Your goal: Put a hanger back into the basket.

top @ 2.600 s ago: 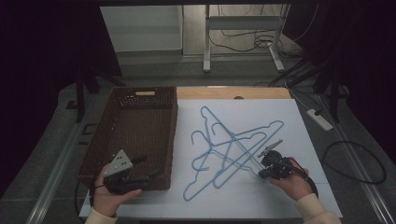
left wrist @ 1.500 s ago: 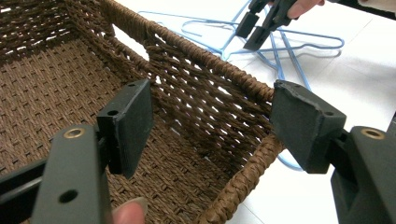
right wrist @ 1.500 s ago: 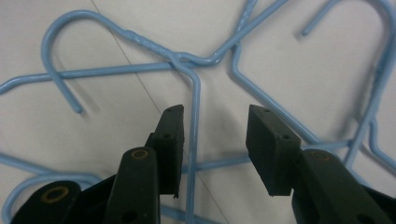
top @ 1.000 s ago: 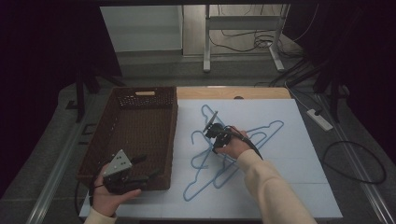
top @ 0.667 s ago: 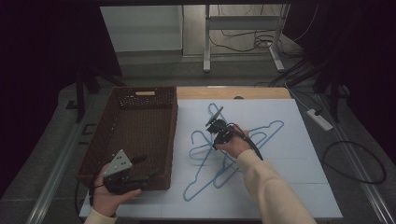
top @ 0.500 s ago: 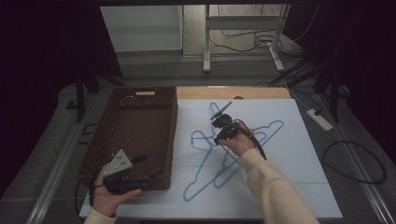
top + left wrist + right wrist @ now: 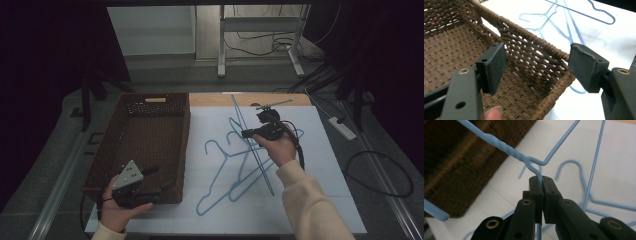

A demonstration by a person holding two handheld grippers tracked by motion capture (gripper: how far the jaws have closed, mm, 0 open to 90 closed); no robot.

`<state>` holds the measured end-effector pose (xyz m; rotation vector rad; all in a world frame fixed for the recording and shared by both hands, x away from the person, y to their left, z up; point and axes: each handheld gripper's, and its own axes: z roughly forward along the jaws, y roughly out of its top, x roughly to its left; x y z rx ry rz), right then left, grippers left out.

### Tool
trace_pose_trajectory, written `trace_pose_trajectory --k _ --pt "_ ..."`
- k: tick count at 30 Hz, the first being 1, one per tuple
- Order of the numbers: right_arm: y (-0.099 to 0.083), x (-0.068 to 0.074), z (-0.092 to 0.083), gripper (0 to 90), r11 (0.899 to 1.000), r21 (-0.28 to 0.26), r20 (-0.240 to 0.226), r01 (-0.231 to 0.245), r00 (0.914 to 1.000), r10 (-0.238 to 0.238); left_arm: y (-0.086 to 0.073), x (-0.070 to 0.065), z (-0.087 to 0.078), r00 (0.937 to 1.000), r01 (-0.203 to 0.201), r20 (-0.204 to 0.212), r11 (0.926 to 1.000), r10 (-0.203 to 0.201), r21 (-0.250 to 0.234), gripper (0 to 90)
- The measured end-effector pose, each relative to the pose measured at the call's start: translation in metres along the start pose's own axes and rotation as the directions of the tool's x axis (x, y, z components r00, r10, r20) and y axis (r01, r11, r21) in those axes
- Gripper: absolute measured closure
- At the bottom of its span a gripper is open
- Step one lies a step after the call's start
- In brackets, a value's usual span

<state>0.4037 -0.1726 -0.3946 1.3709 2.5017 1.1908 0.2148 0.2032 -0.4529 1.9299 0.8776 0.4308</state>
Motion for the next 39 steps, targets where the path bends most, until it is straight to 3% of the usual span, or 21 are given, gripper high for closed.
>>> trace_pose_trajectory --k 10,16,17,22,23,31,39 --pt "-0.008 0.016 -0.006 87.7 0.996 -0.083 -0.048 -0.014 0.9988 0.010 0.022 -0.023 0.014 0.9980 -0.016 0.061 0.9999 0.016 -0.004 29.8" --pt "-0.011 0.022 -0.006 87.7 0.992 -0.127 -0.068 -0.017 0.9976 0.008 0.042 -0.039 0.029 0.9944 -0.020 0.103 0.9997 0.022 -0.016 29.8" --pt "-0.011 0.022 -0.006 87.7 0.991 -0.133 -0.071 -0.018 0.9974 0.009 0.050 -0.044 0.037 0.9936 -0.020 0.111 0.9997 0.021 -0.012 29.9" --pt "-0.014 0.024 -0.006 87.7 0.986 -0.161 -0.078 -0.032 0.9968 0.020 0.061 -0.050 0.053 0.9920 -0.010 0.126 0.9999 0.010 -0.006 30.0" --pt "-0.015 0.024 -0.006 87.7 0.986 -0.166 -0.077 -0.034 0.9968 0.022 0.066 -0.053 0.063 0.9903 0.001 0.139 1.0000 -0.001 0.000 30.0" --pt "-0.018 0.026 -0.005 87.7 0.978 -0.199 -0.090 -0.055 0.9953 0.038 0.071 -0.057 0.088 0.9848 0.058 0.163 0.9981 -0.061 0.020 30.2" --pt "-0.018 0.031 -0.003 87.7 0.975 -0.216 -0.091 -0.051 0.9953 0.032 0.077 -0.061 0.112 0.9800 0.086 0.176 0.9952 -0.093 0.046 31.3"
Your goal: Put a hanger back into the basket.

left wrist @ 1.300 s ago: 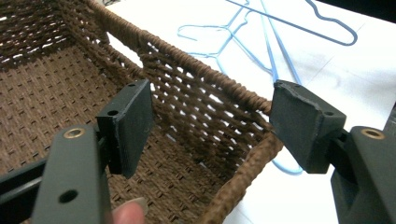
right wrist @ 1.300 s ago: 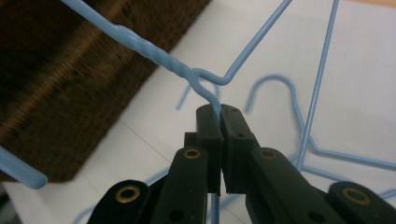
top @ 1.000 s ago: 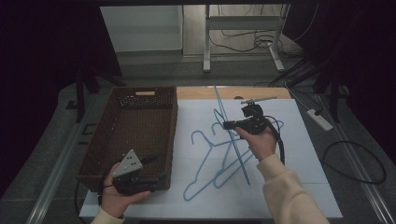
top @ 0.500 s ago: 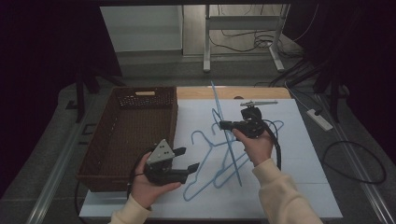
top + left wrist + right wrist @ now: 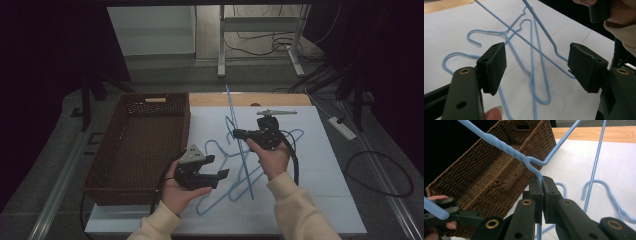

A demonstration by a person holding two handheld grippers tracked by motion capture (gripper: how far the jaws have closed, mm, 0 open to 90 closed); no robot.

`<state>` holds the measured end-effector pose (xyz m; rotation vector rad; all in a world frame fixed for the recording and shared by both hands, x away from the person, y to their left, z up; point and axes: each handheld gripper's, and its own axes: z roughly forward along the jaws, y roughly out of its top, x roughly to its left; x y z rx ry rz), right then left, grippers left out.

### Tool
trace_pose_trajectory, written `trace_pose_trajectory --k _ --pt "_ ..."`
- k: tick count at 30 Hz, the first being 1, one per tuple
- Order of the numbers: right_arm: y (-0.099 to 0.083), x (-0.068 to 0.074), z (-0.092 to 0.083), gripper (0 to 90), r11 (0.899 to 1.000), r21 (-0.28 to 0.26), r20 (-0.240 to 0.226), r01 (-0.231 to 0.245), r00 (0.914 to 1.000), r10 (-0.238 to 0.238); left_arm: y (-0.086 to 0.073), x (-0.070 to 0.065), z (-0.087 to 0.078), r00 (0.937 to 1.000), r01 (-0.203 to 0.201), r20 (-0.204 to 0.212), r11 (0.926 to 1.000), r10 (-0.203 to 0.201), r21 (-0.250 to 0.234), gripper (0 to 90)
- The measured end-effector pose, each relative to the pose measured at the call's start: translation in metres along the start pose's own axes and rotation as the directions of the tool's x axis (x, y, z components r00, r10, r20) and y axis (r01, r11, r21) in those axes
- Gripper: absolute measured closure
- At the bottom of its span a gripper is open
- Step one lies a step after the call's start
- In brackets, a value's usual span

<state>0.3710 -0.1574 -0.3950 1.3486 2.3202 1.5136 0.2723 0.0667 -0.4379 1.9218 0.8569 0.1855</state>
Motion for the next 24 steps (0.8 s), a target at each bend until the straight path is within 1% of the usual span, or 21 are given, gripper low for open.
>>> trace_pose_trajectory --k 7,9,10,11,12,14,15,17,19,21,22,23,24 --pt "-0.002 0.001 0.002 87.6 1.000 -0.026 -0.001 -0.009 1.0000 0.009 0.005 -0.004 0.022 0.9994 0.019 0.029 0.9997 -0.020 0.018 32.3" --pt "-0.003 0.001 0.002 87.6 0.999 -0.035 0.000 -0.012 0.9999 0.012 0.007 -0.004 0.029 0.9993 0.025 0.028 0.9995 -0.026 0.019 32.8" --pt "-0.003 0.002 0.002 87.7 0.999 -0.038 -0.002 -0.015 0.9999 0.015 0.008 -0.003 0.032 0.9985 0.042 0.034 0.9990 -0.043 0.017 33.3" --pt "-0.003 0.002 0.002 87.7 0.999 -0.038 -0.002 -0.015 0.9999 0.015 0.008 -0.003 0.032 0.9985 0.042 0.034 0.9990 -0.043 0.017 34.2" --pt "-0.004 0.002 0.002 87.6 0.999 -0.047 -0.004 -0.018 0.9998 0.018 0.008 -0.001 0.037 0.9970 0.064 0.042 0.9978 -0.064 0.016 35.1" --pt "-0.004 0.003 0.003 87.6 0.998 -0.054 -0.006 -0.018 0.9998 0.017 0.009 0.001 0.042 0.9954 0.083 0.047 0.9964 -0.084 0.019 36.5" --pt "-0.004 0.003 0.003 87.6 0.998 -0.059 -0.006 -0.020 0.9998 0.020 0.009 0.002 0.044 0.9944 0.091 0.052 0.9957 -0.092 0.020 38.1" --pt "-0.004 0.004 0.003 87.6 0.997 -0.067 -0.007 -0.023 0.9997 0.022 0.009 0.002 0.047 0.9941 0.094 0.052 0.9954 -0.095 0.019 41.0" --pt "-0.004 0.005 0.004 87.6 0.997 -0.071 -0.007 -0.024 0.9997 0.023 0.009 0.005 0.053 0.9913 0.117 0.058 0.9929 -0.118 0.025 46.6" --pt "-0.004 0.005 0.004 87.6 0.997 -0.076 -0.011 -0.030 0.9995 0.029 0.009 0.006 0.055 0.9904 0.123 0.060 0.9920 -0.125 0.030 51.0" --pt "-0.004 0.006 0.004 87.6 0.996 -0.079 -0.013 -0.032 0.9994 0.031 0.009 0.007 0.058 0.9870 0.139 0.076 0.9896 -0.141 0.037 55.1" --pt "-0.004 0.006 0.004 87.6 0.996 -0.081 -0.014 -0.033 0.9994 0.032 0.009 0.007 0.058 0.9870 0.139 0.076 0.9896 -0.141 0.037 57.0" --pt "-0.004 0.006 0.004 87.6 0.996 -0.081 -0.014 -0.033 0.9994 0.032 0.010 0.007 0.059 0.9854 0.147 0.080 0.9883 -0.150 0.040 57.0"
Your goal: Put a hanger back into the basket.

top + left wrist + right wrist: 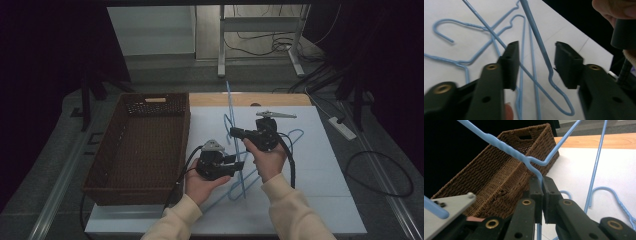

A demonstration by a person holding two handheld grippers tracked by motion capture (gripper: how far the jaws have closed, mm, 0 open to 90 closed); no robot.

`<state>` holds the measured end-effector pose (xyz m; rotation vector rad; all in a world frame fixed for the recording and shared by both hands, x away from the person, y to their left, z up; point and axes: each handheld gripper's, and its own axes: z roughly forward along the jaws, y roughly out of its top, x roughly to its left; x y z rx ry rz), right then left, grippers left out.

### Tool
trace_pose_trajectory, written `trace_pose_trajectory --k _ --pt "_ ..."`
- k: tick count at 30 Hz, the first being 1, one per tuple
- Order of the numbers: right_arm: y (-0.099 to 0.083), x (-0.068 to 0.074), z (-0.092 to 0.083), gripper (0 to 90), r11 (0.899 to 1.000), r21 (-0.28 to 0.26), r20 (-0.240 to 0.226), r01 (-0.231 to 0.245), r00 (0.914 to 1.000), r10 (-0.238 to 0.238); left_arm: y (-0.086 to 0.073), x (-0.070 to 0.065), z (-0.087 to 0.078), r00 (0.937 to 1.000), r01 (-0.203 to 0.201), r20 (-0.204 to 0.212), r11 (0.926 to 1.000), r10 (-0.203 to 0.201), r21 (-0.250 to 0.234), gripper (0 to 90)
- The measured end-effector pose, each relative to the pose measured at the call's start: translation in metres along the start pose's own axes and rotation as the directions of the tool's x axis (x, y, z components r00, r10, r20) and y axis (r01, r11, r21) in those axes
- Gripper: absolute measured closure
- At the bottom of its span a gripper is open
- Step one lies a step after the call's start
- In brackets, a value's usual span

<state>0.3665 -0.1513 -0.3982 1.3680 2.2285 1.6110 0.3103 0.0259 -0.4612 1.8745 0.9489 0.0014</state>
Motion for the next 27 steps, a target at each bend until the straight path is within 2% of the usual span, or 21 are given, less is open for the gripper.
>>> trace_pose_trajectory --k 2,3,5,12,15,16,18,21,22,23,27 --pt "0.000 0.000 0.000 87.6 1.000 -0.001 -0.004 -0.004 1.0000 0.004 0.001 0.000 0.002 0.9999 -0.002 0.013 1.0000 0.002 0.008 67.2" --pt "0.000 0.000 0.000 87.6 1.000 -0.001 -0.004 -0.004 1.0000 0.004 0.002 -0.001 0.003 0.9999 -0.001 0.015 0.9999 0.001 0.010 67.2" --pt "-0.001 -0.001 0.000 87.6 1.000 -0.001 -0.006 -0.006 1.0000 0.006 0.003 0.001 0.004 0.9991 0.021 0.037 0.9997 -0.021 0.014 76.9" --pt "-0.001 -0.004 -0.004 86.9 1.000 -0.005 -0.026 -0.014 0.9996 0.014 0.004 0.003 0.001 0.9973 0.060 0.040 0.9979 -0.061 0.024 81.4" --pt "0.001 -0.004 -0.008 84.8 1.000 -0.026 -0.042 0.008 0.9991 -0.009 0.005 0.004 -0.003 0.9962 0.079 0.035 0.9968 -0.080 0.013 84.7" --pt "0.001 -0.005 -0.011 79.9 0.999 -0.041 -0.050 0.027 0.9983 -0.029 0.005 0.004 -0.006 0.9956 0.085 0.038 0.9963 -0.086 0.006 85.7" --pt "0.002 -0.005 -0.013 78.2 0.998 -0.050 -0.057 0.035 0.9977 -0.037 0.006 0.003 -0.009 0.9968 0.074 0.032 0.9973 -0.073 -0.008 85.8" --pt "0.002 -0.007 -0.018 71.8 0.996 -0.060 -0.085 0.060 0.9943 -0.065 0.007 0.002 -0.015 0.9951 0.088 0.047 0.9959 -0.087 -0.022 85.9" --pt "0.001 -0.007 -0.021 65.7 0.994 -0.074 -0.094 0.086 0.9912 -0.093 0.007 0.002 -0.016 0.9954 0.085 0.047 0.9961 -0.084 -0.024 85.9" --pt "0.001 -0.007 -0.021 65.7 0.994 -0.074 -0.094 0.086 0.9912 -0.093 0.007 0.002 -0.018 0.9954 0.084 0.049 0.9962 -0.083 -0.023 85.9" --pt "-0.004 -0.009 -0.036 54.5 0.986 -0.106 -0.104 0.131 0.9844 -0.142 0.007 0.000 -0.029 0.9956 0.080 0.051 0.9960 -0.078 -0.040 86.0"
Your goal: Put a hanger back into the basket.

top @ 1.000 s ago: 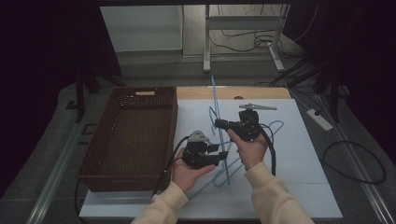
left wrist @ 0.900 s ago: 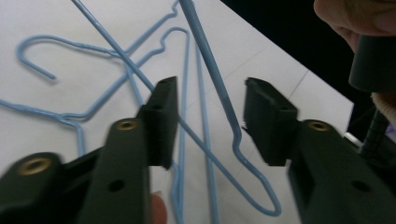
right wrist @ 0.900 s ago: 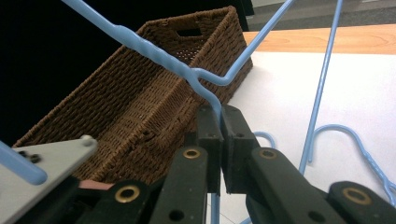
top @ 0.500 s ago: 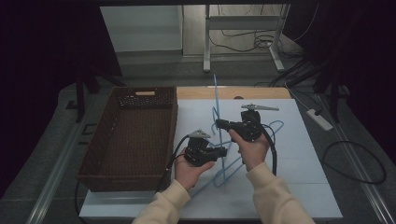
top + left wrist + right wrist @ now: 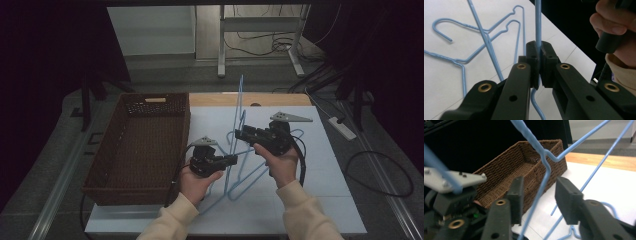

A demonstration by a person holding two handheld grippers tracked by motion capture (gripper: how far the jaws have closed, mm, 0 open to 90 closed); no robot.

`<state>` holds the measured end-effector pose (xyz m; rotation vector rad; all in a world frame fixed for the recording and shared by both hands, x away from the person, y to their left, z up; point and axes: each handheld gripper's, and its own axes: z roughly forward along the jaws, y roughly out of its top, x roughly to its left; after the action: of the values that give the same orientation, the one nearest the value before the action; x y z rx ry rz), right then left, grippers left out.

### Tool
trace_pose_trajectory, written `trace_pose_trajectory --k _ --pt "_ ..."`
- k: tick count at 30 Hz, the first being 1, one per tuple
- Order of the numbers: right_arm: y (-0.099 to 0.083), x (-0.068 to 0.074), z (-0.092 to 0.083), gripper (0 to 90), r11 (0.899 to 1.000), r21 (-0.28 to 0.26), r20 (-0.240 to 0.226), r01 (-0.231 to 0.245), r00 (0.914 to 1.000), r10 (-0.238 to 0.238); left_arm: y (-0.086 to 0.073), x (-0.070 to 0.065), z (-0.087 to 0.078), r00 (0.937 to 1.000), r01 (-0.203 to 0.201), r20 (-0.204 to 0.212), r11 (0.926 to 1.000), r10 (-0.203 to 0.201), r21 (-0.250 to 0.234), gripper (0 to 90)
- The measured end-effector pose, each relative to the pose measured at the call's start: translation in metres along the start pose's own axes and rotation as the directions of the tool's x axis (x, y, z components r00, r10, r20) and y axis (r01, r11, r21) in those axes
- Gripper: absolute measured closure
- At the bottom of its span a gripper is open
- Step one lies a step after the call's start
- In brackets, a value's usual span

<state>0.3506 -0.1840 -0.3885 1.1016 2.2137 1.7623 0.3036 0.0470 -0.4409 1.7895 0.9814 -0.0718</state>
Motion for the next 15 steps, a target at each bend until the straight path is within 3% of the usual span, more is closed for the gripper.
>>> trace_pose_trajectory --k 6,12,15 --pt "-0.012 -0.004 -0.024 45.8 0.998 -0.023 -0.009 0.065 0.9978 -0.066 0.002 -0.001 -0.015 1.0000 -0.007 0.004 0.9999 0.007 -0.011 86.0" --pt "-0.032 -0.016 -0.042 41.2 0.998 -0.020 0.002 0.059 0.9983 -0.059 0.003 -0.002 -0.027 0.9997 -0.020 0.012 0.9997 0.020 -0.014 86.0" --pt "-0.052 -0.029 -0.052 40.1 0.999 0.010 0.027 0.044 0.9987 -0.044 0.005 -0.003 -0.037 0.9994 -0.030 0.016 0.9995 0.030 -0.013 86.0"
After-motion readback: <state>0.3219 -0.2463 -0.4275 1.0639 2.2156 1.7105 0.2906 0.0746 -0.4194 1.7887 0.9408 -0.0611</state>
